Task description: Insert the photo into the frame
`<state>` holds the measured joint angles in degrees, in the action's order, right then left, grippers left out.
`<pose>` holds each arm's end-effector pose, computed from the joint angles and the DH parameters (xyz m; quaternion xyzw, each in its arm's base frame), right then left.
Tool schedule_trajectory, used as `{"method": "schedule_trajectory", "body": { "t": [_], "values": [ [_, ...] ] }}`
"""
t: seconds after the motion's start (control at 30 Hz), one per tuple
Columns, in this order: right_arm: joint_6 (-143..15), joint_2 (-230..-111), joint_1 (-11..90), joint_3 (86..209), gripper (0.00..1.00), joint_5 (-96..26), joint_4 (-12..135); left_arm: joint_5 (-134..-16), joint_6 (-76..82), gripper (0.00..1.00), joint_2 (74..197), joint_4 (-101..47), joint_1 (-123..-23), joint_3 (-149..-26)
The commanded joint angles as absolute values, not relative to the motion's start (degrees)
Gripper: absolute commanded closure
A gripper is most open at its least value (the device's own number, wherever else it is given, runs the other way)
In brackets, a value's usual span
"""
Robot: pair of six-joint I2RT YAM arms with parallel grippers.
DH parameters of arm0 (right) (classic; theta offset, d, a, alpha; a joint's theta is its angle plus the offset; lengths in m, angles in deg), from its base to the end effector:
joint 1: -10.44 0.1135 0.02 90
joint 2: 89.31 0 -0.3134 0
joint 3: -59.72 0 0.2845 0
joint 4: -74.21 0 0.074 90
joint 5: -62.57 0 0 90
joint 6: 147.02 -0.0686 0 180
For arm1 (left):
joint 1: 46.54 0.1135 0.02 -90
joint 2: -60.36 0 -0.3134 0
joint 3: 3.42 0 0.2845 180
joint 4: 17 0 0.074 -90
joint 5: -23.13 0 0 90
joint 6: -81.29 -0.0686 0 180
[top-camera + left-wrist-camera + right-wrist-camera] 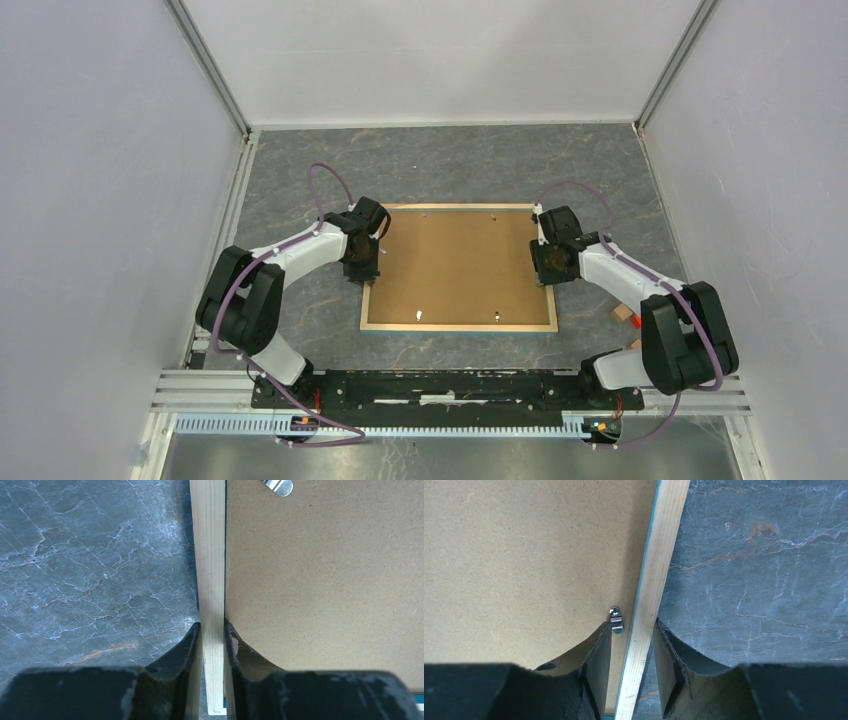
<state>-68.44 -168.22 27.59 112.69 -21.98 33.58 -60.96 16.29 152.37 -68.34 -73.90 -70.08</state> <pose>0.2620 0.0740 0.1660 -0.0392 0.9773 0.0049 0.2080 0.2882 -0.1412 0.1665 0.0145 0.9919 -0.0051 0.1265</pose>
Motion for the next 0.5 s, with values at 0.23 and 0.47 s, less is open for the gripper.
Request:
{"method": "schedule_trajectory", "body": {
  "t": [0.23, 0.47],
  "values": [
    [-62.5, -169.4, 28.5, 112.8, 1.00, -16.9, 38.3, -58.5, 14.8, 0.82, 153.8, -69.0, -73.8, -70.5],
    [-62.5, -167.6, 30.0, 111.2, 1.00, -16.3, 42.6, -59.4, 14.6, 0.82, 154.4, -69.1, -73.8, -70.4]
  ]
}}
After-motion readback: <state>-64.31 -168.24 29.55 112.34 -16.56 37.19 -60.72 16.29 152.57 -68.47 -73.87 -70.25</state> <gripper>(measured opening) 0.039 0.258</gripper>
